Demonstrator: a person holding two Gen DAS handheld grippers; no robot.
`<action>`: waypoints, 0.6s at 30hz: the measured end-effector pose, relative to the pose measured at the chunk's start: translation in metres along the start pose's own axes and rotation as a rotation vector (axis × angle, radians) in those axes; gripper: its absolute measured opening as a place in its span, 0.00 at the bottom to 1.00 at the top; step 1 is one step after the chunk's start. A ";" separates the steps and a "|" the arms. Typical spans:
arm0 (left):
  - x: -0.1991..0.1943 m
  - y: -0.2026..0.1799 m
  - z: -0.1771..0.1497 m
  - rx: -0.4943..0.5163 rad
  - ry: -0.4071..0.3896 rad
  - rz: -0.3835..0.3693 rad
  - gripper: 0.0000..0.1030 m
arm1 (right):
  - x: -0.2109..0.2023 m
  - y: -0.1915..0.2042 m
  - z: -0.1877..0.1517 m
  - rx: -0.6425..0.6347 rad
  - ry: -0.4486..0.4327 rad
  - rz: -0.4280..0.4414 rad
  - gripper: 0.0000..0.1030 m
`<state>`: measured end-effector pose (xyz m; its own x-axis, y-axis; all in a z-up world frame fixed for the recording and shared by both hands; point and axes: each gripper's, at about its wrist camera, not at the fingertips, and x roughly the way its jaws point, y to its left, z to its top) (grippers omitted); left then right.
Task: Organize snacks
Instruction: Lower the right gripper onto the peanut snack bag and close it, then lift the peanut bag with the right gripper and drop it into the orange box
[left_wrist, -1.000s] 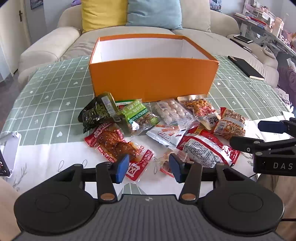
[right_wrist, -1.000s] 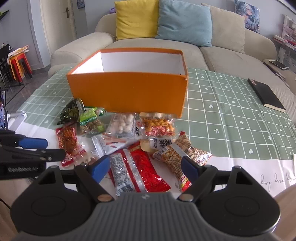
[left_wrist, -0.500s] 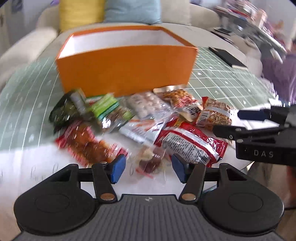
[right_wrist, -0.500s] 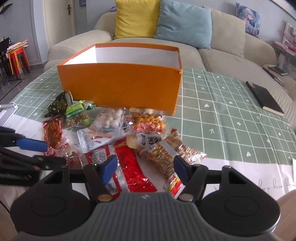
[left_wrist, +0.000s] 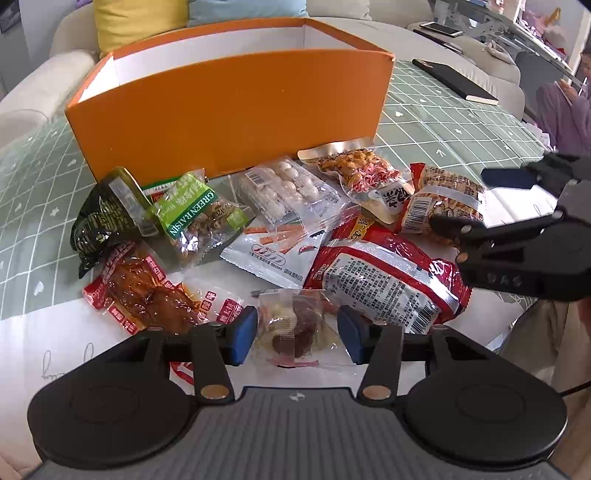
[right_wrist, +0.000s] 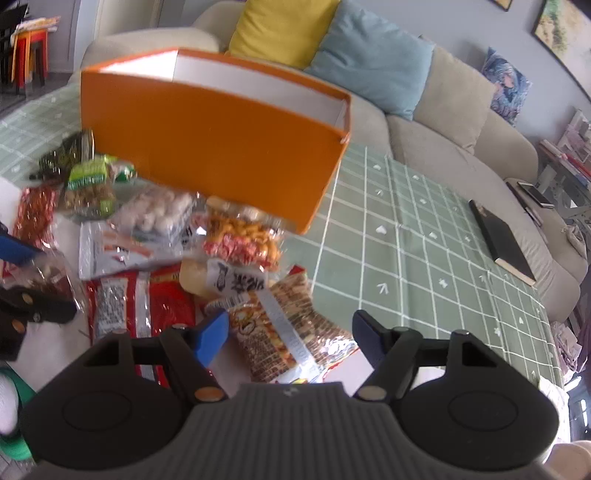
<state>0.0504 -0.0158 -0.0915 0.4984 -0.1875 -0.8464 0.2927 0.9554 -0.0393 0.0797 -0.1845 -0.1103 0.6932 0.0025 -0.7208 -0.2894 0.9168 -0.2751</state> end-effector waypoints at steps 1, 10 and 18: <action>0.000 0.000 0.001 0.000 -0.002 0.002 0.56 | 0.003 0.001 -0.001 -0.004 0.008 0.005 0.67; 0.006 -0.003 0.006 0.001 -0.002 0.004 0.52 | 0.011 0.012 -0.004 -0.066 0.010 -0.021 0.68; 0.006 -0.004 0.006 -0.004 -0.006 0.008 0.50 | 0.013 0.016 -0.006 -0.101 0.004 -0.045 0.57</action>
<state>0.0569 -0.0219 -0.0934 0.5059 -0.1808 -0.8434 0.2856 0.9578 -0.0341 0.0800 -0.1718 -0.1274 0.7044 -0.0399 -0.7087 -0.3229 0.8711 -0.3700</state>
